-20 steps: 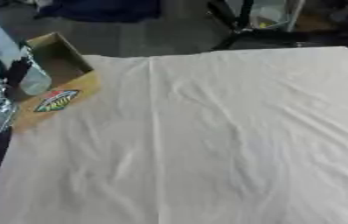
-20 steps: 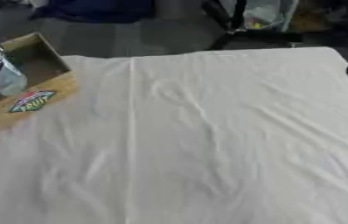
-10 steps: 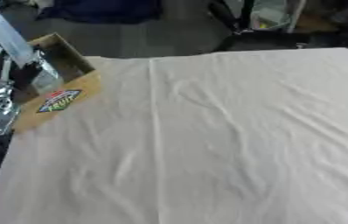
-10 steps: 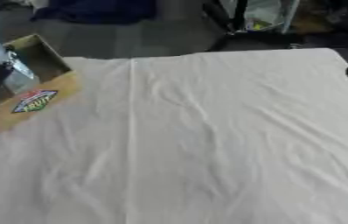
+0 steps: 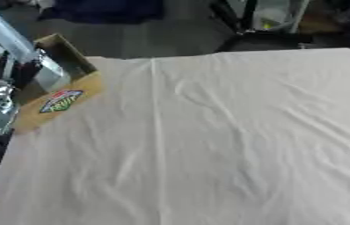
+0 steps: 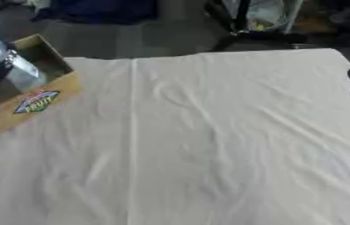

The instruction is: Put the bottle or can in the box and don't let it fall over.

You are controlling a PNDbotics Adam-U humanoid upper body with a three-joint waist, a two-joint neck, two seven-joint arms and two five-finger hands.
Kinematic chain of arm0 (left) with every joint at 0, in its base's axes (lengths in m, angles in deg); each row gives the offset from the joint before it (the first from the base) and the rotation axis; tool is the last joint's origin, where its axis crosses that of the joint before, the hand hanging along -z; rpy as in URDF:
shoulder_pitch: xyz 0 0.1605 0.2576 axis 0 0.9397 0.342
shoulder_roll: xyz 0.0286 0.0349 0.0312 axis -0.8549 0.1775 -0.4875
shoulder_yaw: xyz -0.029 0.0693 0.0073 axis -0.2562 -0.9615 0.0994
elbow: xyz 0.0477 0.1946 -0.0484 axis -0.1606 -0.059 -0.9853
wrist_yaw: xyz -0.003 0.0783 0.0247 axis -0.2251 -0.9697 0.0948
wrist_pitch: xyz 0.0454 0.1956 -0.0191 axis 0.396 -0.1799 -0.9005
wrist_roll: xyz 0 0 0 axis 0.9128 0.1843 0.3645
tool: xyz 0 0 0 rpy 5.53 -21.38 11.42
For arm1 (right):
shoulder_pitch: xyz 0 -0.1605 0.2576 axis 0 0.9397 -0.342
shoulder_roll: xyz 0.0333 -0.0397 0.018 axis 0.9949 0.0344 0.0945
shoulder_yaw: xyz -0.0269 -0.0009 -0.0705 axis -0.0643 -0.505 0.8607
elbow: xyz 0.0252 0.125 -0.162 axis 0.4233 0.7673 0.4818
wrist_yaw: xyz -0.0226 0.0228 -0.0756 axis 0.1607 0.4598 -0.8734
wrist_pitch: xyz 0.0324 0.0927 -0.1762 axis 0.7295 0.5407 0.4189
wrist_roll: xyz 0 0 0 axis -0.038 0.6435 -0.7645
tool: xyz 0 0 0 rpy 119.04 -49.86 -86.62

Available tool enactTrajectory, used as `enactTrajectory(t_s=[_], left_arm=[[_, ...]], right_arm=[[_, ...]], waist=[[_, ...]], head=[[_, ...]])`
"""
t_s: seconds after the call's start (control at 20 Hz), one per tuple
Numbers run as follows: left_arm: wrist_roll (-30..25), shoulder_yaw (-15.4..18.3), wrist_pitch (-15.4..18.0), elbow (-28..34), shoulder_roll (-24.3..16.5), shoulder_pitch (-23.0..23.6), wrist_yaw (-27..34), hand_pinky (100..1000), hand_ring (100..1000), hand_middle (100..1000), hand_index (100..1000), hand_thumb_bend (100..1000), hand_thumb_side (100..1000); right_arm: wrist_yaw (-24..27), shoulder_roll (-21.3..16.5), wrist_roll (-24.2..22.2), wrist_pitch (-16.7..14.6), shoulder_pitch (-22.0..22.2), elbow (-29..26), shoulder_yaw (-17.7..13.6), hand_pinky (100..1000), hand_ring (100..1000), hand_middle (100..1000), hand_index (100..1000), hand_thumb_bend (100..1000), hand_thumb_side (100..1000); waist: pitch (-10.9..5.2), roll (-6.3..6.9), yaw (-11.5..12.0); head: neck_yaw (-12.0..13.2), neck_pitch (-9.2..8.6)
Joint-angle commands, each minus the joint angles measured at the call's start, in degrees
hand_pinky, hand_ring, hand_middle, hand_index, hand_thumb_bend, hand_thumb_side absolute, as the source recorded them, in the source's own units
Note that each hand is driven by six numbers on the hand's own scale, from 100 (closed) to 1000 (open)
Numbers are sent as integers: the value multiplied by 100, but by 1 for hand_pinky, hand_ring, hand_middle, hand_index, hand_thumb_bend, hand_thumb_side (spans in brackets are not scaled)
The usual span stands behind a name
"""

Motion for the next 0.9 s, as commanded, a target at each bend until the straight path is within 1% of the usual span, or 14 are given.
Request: enactTrajectory(t_s=[0.05, 0.1, 0.15, 0.2, 0.25, 0.3, 0.35, 0.5, 0.65, 0.7, 0.75, 0.8, 0.9], left_arm=[[-32, 58, -48, 146, -242, -89, -88, 1000, 1000, 1000, 848, 100, 363], [-32, 56, -47, 148, -249, -88, -119, 1000, 1000, 1000, 853, 100, 370], [-45, 50, -37, 148, -256, -86, -159, 1000, 1000, 1000, 865, 100, 469], [-72, 41, -14, 150, -263, -86, -203, 1000, 1000, 1000, 874, 100, 751], [-107, 38, 15, 149, -269, -86, -248, 1000, 1000, 1000, 887, 223, 888], [-138, 36, 25, 135, -280, -83, -293, 1000, 1000, 1000, 891, 374, 974], [-149, 34, 18, 124, -294, -83, -350, 1000, 1000, 1000, 896, 478, 1000], [-1, 0, -24, 158, -339, -83, -721, 1000, 1000, 1000, 886, 445, 998], [52, 10, -37, 176, -320, -84, -974, 1000, 1000, 1000, 892, 356, 963], [52, 21, -34, 183, -315, -87, -1009, 1000, 1000, 1000, 895, 284, 920], [49, 30, -29, 191, -312, -87, -1028, 1000, 1000, 1000, 893, 231, 900], [43, 40, -33, 196, -311, -82, -1032, 1000, 1000, 1000, 888, 191, 887], [-9, 47, -59, 218, -315, -52, -1002, 1000, 1000, 1000, 870, 139, 887]], right_arm=[[-13, -103, -7, -7, -40, -132, -20, 1000, 1000, 951, 1000, 100, 470], [-12, -104, -6, -7, -39, -132, -21, 1000, 1000, 951, 1000, 100, 470], [-11, -105, -5, -7, -39, -132, -21, 1000, 1000, 951, 1000, 100, 470], [-10, -106, -5, -7, -37, -132, -21, 1000, 1000, 951, 1000, 100, 470], [-9, -107, -5, -7, -35, -132, -22, 1000, 1000, 951, 1000, 100, 470], [-9, -109, -4, -6, -32, -132, -21, 1000, 1000, 951, 1000, 100, 470], [-9, -111, -5, -6, -30, -132, -21, 1000, 1000, 951, 1000, 100, 470], [-11, -115, -8, -8, -23, -132, -17, 1000, 1000, 951, 1000, 100, 470], [-12, -113, -11, -9, -18, -132, -15, 1000, 1000, 951, 1000, 100, 470], [-13, -112, -12, -9, -16, -132, -15, 1000, 1000, 951, 1000, 100, 470], [-15, -112, -13, -7, -14, -132, -14, 1000, 1000, 952, 1000, 100, 470], [-17, -111, -15, -6, -12, -132, -12, 1000, 1000, 951, 1000, 100, 470], [-19, -110, -17, -3, -12, -132, -11, 1000, 1000, 952, 1000, 100, 470]], waist=[[-140, 1, 2], [-142, 2, 4], [-144, 2, 5], [-146, 3, 6], [-147, 4, 8], [-150, 6, 10], [-152, 7, 12], [-157, 10, 16], [-160, 8, 20], [-161, 8, 21], [-162, 8, 22], [-163, 9, 24], [-167, 12, 26]], head=[[-13, 4], [-14, 5], [-14, 6], [-14, 8], [-15, 11], [-14, 17], [-15, 21], [-16, 37], [-10, 46], [-8, 47], [-6, 48], [-6, 49], [-5, 47]])
